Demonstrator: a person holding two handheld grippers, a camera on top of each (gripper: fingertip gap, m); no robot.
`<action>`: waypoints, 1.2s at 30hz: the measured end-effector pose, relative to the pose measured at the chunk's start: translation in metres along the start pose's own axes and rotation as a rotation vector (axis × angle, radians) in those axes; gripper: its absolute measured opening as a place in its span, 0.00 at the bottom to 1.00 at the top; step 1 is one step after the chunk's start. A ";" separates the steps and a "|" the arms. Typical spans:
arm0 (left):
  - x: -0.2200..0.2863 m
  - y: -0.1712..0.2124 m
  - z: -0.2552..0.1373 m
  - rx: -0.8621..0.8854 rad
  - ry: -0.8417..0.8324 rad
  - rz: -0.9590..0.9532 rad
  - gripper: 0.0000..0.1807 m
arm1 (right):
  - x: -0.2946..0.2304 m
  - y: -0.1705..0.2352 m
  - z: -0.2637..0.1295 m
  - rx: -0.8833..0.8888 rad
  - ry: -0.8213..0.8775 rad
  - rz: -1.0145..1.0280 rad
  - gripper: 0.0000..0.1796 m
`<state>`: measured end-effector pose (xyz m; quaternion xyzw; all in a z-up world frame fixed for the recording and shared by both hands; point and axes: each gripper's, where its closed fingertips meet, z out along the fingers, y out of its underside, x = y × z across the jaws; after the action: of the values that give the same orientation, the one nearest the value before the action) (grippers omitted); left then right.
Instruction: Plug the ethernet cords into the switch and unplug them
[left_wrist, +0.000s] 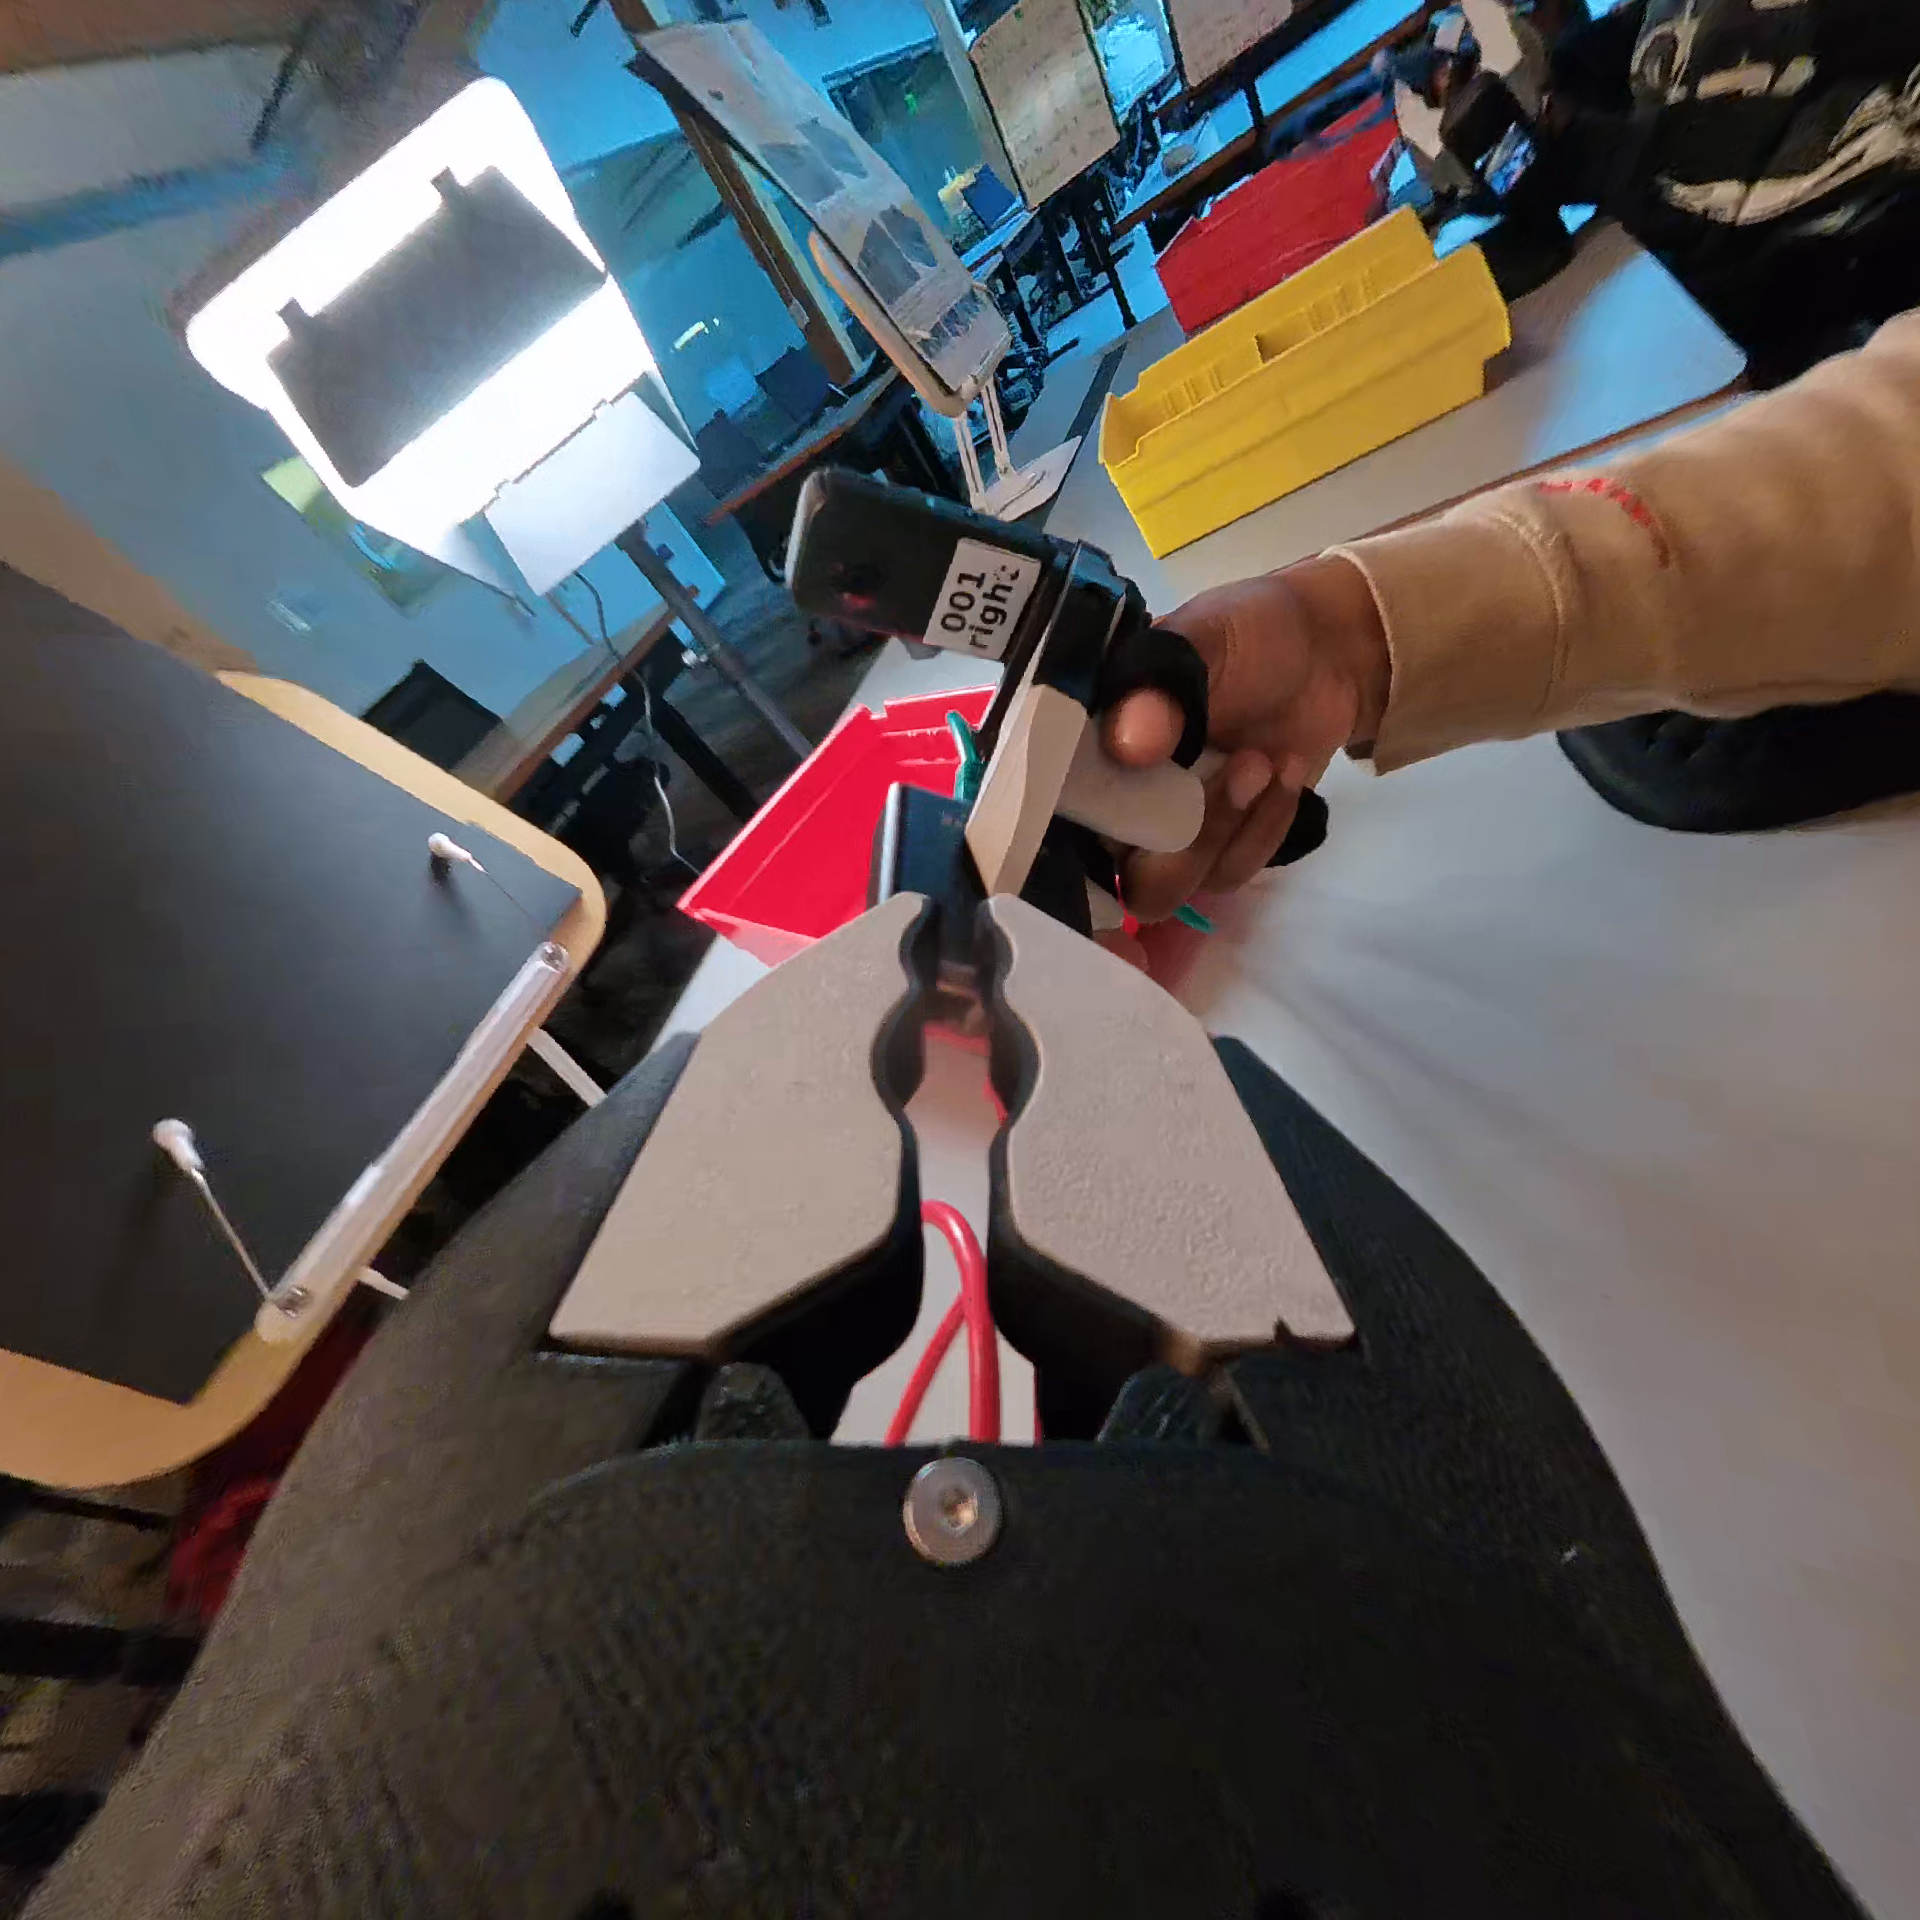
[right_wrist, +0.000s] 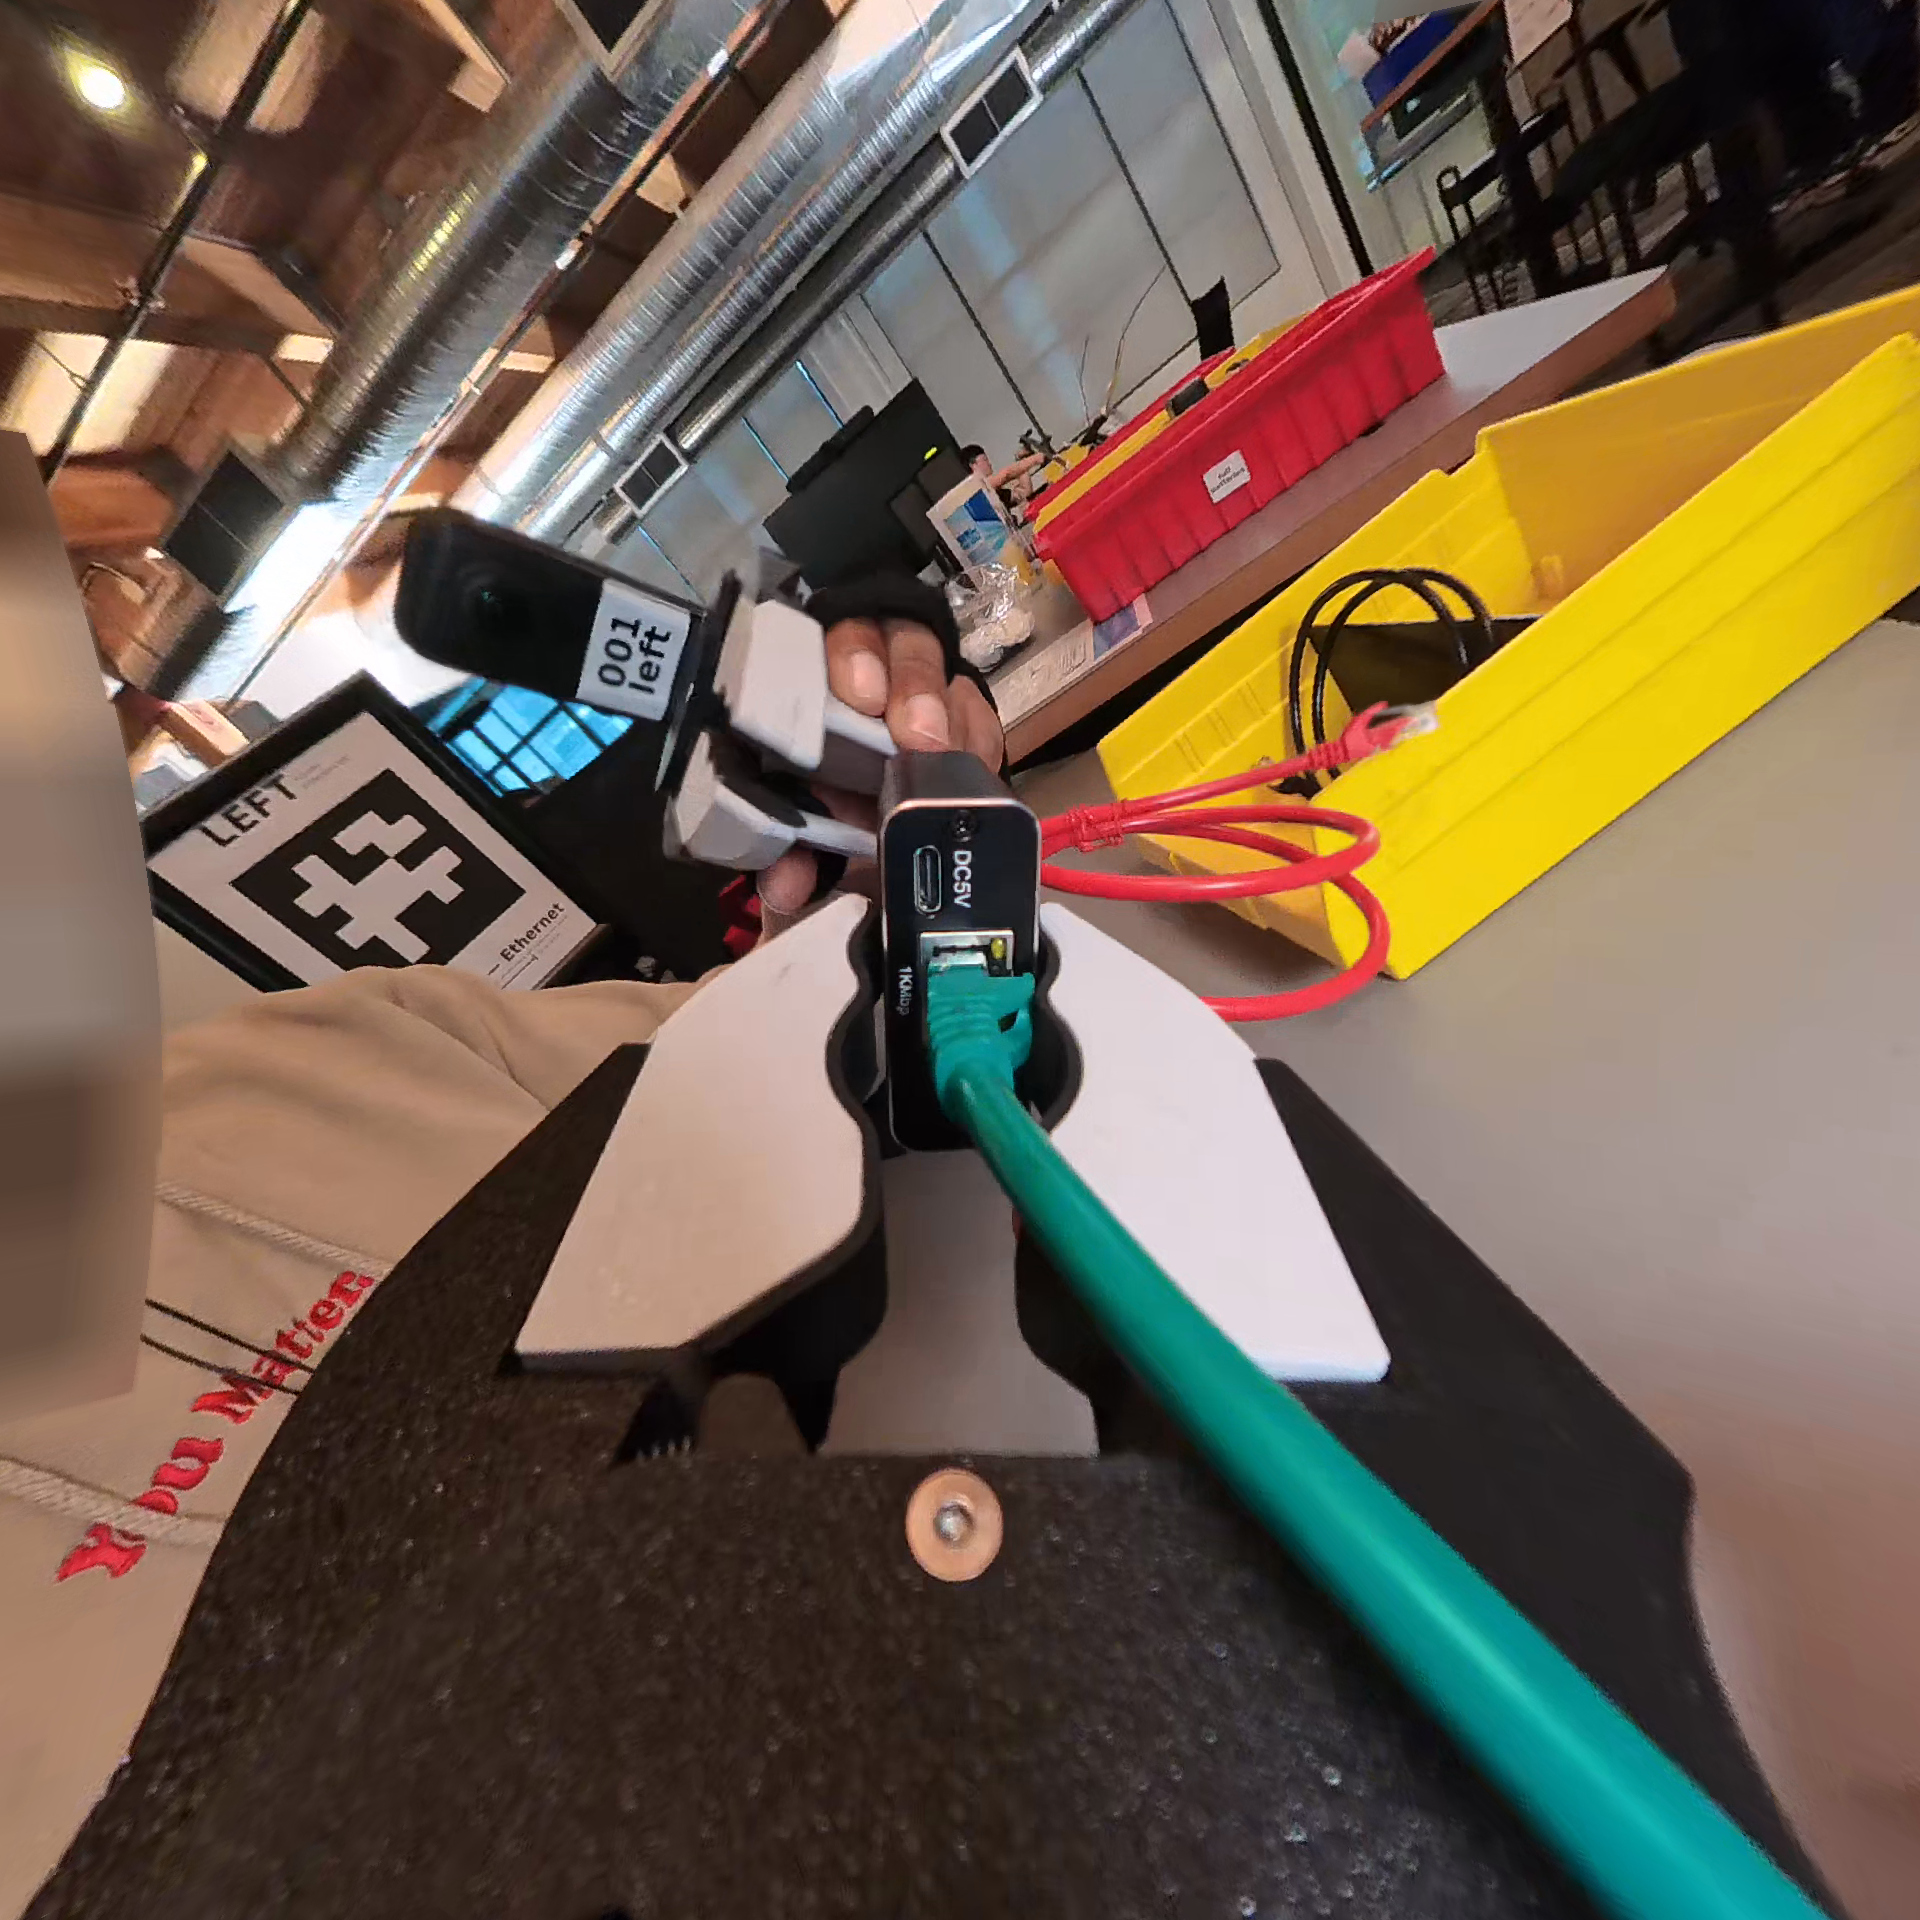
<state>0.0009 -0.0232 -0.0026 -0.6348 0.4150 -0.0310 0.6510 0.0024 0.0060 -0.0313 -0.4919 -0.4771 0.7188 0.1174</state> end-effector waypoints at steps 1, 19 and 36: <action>-0.003 0.002 -0.002 -0.009 0.013 -0.049 0.06 | -0.001 -0.002 -0.002 0.005 0.010 -0.014 0.13; 0.022 0.027 0.014 -0.093 0.248 -0.385 0.05 | -0.021 -0.008 -0.017 -0.044 0.039 -0.229 0.14; -0.040 0.015 -0.032 0.003 0.032 -0.411 0.14 | -0.029 -0.026 -0.024 0.003 0.140 -0.364 0.14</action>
<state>-0.0505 -0.0231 0.0096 -0.7047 0.2871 -0.1739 0.6251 0.0281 0.0146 0.0052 -0.4461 -0.5478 0.6504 0.2793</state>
